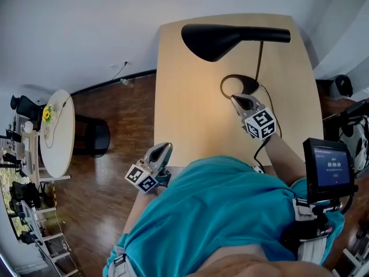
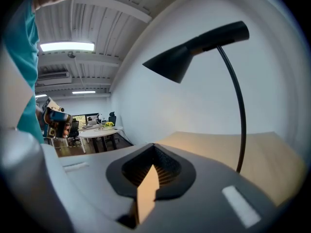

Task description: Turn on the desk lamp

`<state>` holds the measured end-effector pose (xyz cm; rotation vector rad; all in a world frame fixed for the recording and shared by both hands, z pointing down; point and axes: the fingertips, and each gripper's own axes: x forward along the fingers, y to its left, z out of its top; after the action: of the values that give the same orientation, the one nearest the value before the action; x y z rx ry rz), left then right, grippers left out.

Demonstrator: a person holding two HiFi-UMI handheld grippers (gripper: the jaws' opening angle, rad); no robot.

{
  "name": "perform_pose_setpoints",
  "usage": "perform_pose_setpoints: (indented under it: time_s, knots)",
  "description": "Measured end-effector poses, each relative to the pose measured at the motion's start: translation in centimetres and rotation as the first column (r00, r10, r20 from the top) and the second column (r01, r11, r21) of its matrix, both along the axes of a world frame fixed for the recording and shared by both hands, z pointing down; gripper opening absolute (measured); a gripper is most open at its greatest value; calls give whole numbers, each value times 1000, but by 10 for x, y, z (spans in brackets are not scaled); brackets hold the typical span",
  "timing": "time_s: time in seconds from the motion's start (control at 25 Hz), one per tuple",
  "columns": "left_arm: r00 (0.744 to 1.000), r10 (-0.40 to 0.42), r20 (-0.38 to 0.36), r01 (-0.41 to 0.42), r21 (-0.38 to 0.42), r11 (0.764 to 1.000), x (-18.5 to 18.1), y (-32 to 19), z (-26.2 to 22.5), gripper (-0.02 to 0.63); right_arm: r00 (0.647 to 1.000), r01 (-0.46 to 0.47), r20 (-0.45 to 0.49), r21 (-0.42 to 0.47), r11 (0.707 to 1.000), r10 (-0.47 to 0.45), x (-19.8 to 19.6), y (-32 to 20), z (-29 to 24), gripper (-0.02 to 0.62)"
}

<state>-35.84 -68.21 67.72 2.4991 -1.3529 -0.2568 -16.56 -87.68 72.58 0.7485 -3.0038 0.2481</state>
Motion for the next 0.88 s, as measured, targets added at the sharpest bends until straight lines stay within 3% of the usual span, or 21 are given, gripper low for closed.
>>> perform_pose_setpoints:
  time_s: [0.16, 0.36, 0.6, 0.76, 0.88]
  knots:
    - [1000, 8, -21, -8, 17, 1000, -18, 20, -5, 95, 999, 25, 23, -34, 999, -24, -5, 39, -25, 2]
    - [996, 83, -26, -81, 76, 994, -81, 127, -26, 95, 998, 5, 58, -34, 999, -3, -55, 178, -67, 2]
    - [983, 181, -24, -180, 56, 982, -139, 184, -17, 95, 998, -23, 49, -66, 998, 26, -105, 287, -70, 2]
    - [971, 236, -28, -234, 64, 970, -136, 204, 40, 95, 994, -76, 75, -54, 996, 80, -85, 324, -35, 2]
    - [962, 264, -64, -259, 80, 962, -132, 231, -6, 95, 987, -144, 66, -46, 989, 146, -65, 360, -96, 2]
